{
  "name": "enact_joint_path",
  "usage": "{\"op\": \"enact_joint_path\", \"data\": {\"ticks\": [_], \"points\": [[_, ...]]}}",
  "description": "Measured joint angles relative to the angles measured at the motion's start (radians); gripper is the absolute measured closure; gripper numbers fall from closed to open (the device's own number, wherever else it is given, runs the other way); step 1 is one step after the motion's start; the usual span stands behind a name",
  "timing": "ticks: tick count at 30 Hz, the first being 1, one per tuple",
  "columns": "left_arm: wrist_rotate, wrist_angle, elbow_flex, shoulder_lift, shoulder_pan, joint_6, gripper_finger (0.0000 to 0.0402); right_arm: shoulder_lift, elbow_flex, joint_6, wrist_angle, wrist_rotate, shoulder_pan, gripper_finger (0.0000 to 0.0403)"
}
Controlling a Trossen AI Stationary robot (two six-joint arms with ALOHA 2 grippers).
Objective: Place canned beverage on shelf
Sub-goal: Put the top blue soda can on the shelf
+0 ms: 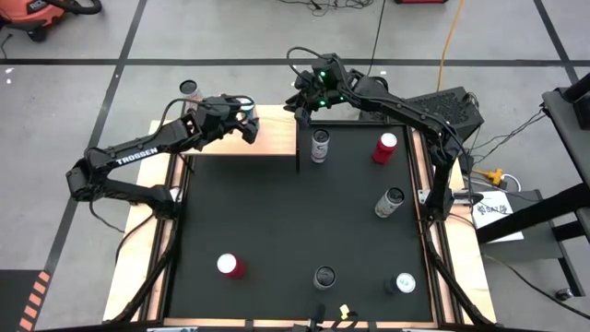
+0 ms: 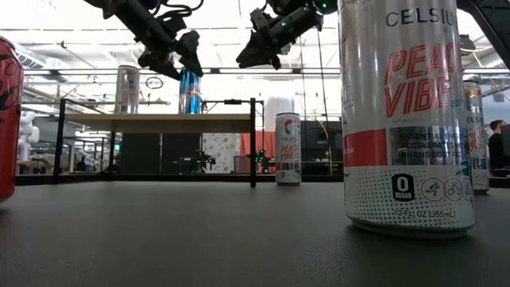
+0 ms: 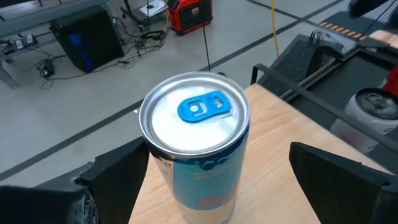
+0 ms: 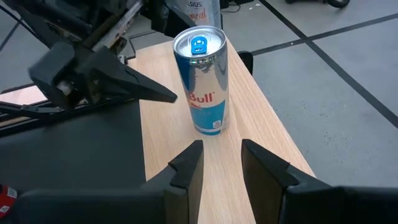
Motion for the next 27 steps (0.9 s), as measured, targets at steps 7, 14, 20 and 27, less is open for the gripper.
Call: {"op": "enact_joint_path", "data": {"ticks": [7,14,20,27], "points": [[-0.038,-0.002,0.0,0.024,0.011,0.026,0.0013,0.0,0.0,0.011,0.0,0.0,0.0,0.0312],[-0.038,-0.002,0.0,0.023,0.01,0.045,0.0063,0.0,0.0,0.01,0.0,0.0,0.0,0.0312],[-0.03,-0.002,0.0,0.023,0.01,0.045,0.0106,0.0,0.0,0.009,0.0,0.0,0.0,0.0312],[-0.03,-0.003,0.0,0.023,0.01,0.054,0.0139,0.0,0.0,0.008,0.0,0.0,0.0,0.0312]]}}
